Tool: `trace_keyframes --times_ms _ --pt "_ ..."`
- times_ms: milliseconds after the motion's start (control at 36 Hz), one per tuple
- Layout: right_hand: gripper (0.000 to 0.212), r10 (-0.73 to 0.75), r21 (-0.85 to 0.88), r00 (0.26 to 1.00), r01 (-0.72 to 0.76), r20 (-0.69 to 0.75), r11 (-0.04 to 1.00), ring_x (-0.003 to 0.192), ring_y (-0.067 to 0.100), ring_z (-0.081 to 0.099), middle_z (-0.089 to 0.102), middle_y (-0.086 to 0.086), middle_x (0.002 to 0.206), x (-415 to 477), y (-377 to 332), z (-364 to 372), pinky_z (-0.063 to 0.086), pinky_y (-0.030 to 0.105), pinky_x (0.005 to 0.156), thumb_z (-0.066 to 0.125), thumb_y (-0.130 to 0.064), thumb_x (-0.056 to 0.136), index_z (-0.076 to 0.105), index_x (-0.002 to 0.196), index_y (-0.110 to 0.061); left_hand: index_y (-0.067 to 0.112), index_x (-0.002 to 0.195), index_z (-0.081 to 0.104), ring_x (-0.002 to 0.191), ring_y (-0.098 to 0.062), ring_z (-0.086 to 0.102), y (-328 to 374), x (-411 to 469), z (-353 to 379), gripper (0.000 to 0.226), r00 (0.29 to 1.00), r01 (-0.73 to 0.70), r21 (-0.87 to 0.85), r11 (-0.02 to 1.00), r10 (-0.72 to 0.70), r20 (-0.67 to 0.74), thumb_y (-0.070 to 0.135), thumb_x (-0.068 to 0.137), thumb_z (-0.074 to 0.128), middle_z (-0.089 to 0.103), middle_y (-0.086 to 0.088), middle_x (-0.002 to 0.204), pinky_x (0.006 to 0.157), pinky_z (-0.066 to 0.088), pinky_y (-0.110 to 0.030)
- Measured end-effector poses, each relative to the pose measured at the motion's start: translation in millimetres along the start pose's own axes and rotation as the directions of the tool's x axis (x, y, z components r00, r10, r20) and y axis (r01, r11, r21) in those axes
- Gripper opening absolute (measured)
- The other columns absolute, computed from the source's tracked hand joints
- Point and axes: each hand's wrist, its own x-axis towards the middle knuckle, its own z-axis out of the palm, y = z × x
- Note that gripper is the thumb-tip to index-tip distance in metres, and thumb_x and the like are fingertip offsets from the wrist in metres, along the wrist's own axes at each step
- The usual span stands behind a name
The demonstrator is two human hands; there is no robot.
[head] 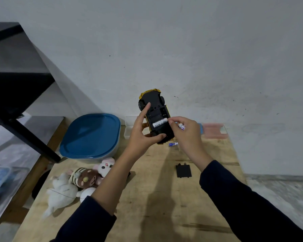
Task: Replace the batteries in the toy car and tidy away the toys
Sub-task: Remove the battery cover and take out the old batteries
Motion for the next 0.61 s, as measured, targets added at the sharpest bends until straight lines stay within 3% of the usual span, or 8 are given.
trace_keyframes --times_ms 139,250,278,417,611 --pt "0.017 0.012 0.016 0.998 -0.011 -0.061 1.000 0.087 0.001 0.060 0.070 -0.003 0.095 0.0 2.6 4.2 0.044 0.003 0.077 0.058 -0.013 0.090 0.072 0.100 -0.011 0.050 0.140 0.029 0.126 -0.019 0.047 -1.3 -0.6 4.7 0.097 1.000 -0.015 0.072 0.997 0.016 -0.022 0.015 0.066 0.081 0.039 0.019 0.139 0.096 0.048 -0.052" --pt "0.015 0.084 0.080 0.993 -0.078 -0.077 0.994 0.091 0.013 0.065 0.069 -0.002 0.090 -0.9 3.4 6.8 0.054 0.030 0.083 0.058 -0.017 0.091 0.071 0.096 -0.012 0.050 0.140 0.030 0.123 -0.018 0.047 -2.9 -2.4 6.2 0.097 1.000 -0.026 0.082 0.996 0.027 -0.009 0.008 0.068 0.079 0.039 0.020 0.136 0.091 0.053 -0.047" --pt "0.014 0.088 0.082 0.993 -0.081 -0.084 0.993 0.091 0.014 0.065 0.069 -0.003 0.089 -1.5 3.7 7.0 0.053 0.029 0.082 0.058 -0.017 0.091 0.071 0.095 -0.013 0.050 0.140 0.030 0.122 -0.018 0.048 -2.9 -2.6 6.3 0.096 1.000 -0.030 0.086 0.996 0.030 0.000 0.006 0.069 0.079 0.039 0.019 0.135 0.090 0.054 -0.045" --pt "0.013 0.078 0.058 0.989 -0.071 -0.123 0.996 0.088 0.007 0.059 0.066 -0.007 0.086 -3.8 6.4 6.5 0.039 0.000 0.071 0.058 -0.017 0.091 0.070 0.093 -0.013 0.046 0.141 0.029 0.119 -0.014 0.048 -0.5 -3.3 7.0 0.094 0.999 -0.039 0.114 0.993 0.036 0.030 0.002 0.072 0.076 0.038 0.024 0.130 0.088 0.055 -0.038" --pt "0.013 0.079 0.068 0.986 -0.069 -0.150 0.995 0.084 0.006 0.058 0.065 -0.009 0.082 -5.9 10.1 7.2 0.039 0.001 0.069 0.058 -0.016 0.091 0.071 0.092 -0.013 0.046 0.141 0.030 0.119 -0.013 0.048 -0.5 -5.4 9.8 0.094 0.999 -0.025 0.110 0.994 0.023 0.024 0.002 0.071 0.077 0.039 0.022 0.131 0.087 0.056 -0.037"
